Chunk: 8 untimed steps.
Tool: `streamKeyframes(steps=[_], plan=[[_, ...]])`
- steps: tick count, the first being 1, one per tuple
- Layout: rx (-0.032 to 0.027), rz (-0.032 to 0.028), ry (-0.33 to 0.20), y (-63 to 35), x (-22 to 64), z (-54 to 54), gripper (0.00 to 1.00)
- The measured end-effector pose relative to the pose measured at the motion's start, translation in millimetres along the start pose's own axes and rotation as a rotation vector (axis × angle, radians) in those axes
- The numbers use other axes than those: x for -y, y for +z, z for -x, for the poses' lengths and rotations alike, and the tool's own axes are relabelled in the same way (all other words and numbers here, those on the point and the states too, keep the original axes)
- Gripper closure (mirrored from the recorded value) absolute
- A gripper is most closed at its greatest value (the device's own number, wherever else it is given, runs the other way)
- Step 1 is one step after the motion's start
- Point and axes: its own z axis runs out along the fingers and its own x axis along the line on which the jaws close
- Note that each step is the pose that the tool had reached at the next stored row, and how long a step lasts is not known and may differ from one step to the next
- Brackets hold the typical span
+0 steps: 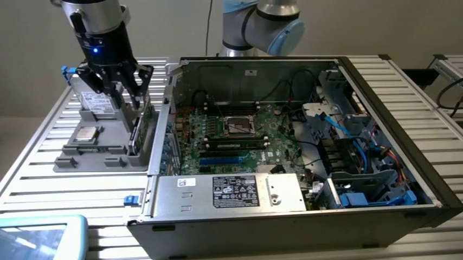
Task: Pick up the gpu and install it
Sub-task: 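Pick up the gpu and move the gpu toward the slot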
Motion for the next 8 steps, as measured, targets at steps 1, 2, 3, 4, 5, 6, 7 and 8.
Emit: streamKeyframes(steps=[1, 2, 3, 4, 5, 6, 7, 8], plan=[[-0.0001, 0.0000, 0.000, 1.8, 0.1, 0.1, 0.55], [0.0000, 0.0000, 0.000, 3.6, 0.2, 0.1, 0.55], [0.0000, 0.0000, 0.000, 5.4, 0.3, 0.2, 0.55], [0.0000, 0.0000, 0.000, 7.2, 0.4, 0.2, 0.55], [0.0000, -0.0001, 0.000, 9.1, 0.5, 0.1, 0.55], [0.0000, -0.0001, 0.000, 10.9, 0.6, 0.0, 0.55], [-0.0001, -0.0001, 0.000, 12.6, 0.7, -0.1, 0.55], [0.0002, 0.0000, 0.000, 14.5, 0.8, -0.4, 0.55]])
